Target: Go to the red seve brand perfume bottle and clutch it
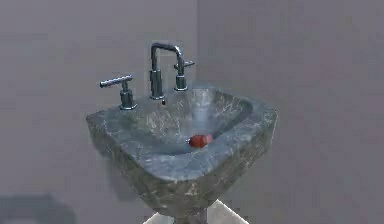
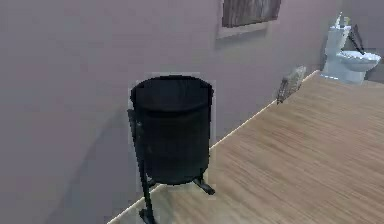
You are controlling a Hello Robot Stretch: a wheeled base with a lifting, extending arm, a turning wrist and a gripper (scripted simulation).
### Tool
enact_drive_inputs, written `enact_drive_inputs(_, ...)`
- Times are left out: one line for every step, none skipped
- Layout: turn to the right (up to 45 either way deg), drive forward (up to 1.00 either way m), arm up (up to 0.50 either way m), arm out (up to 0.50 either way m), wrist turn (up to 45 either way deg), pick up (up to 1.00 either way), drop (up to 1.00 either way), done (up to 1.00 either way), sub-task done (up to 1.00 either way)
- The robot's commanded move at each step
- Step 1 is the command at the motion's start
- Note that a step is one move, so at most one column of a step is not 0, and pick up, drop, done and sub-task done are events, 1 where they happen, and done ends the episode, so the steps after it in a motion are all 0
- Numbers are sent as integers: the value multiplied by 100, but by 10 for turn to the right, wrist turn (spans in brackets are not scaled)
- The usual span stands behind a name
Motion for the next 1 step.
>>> enact_drive_inputs(-450, 0, 0, 0, 0, 0, 0, 0, 0)
